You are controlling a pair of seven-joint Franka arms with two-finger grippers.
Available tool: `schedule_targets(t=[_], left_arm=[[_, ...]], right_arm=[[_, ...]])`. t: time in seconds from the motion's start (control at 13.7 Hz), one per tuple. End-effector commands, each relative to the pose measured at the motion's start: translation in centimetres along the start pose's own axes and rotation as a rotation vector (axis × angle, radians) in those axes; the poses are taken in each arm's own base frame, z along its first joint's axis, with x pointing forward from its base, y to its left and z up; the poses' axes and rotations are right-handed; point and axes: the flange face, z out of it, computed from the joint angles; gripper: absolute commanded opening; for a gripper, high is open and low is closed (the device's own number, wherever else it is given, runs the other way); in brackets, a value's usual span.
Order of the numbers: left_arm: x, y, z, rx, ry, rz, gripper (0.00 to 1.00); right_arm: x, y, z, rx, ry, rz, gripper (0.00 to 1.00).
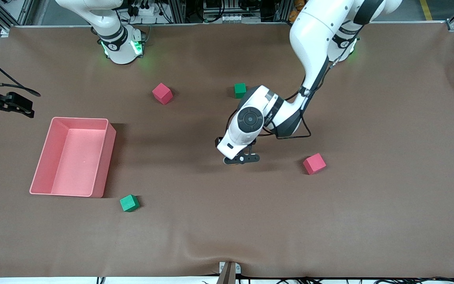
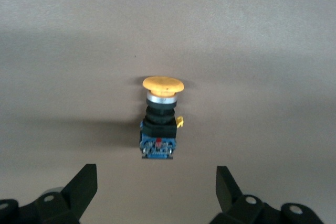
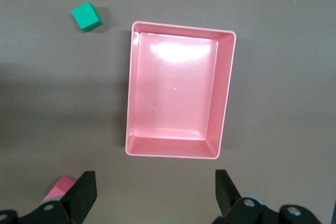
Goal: Place and upright button with both arms
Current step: 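Lower the left gripper over the button lying on its side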
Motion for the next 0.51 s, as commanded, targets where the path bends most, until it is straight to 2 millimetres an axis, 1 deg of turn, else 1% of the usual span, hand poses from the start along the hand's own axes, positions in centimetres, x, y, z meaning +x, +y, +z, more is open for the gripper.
schedule_targets(t=[0.0,0.15,0.22,0.29,0.36,0.44], left_arm=[[-0.1,0.8,1.1,0.000,0.014,0.008,1.00],[0.2,0.5,2.6,0.027,0.035,0.027,1.00],[0.5,0.3,3.0,0.030,0.047,0.032,1.00],[0.6,0.3,3.6,0.028,0.057,0.038,0.98],[0.7,0.3,3.5,0.024,0.061,0.037,0.97],[0.9,0.2,3.4,0.021,0.066,0.035,0.93]], right_arm=[[-2.7,1.0,-1.2,0.097,0.021,0.092,1.00],[-2.8,0.5,-1.6,0.107,0.027,0.158,1.00],[-2.7,0.3,-1.6,0.107,0.026,0.161,1.00],[-2.6,0.2,-1.5,0.103,0.024,0.154,1.00],[-2.6,0.0,-1.5,0.092,0.024,0.139,1.00],[-2.5,-0.6,-1.6,0.085,0.026,0.124,1.00]])
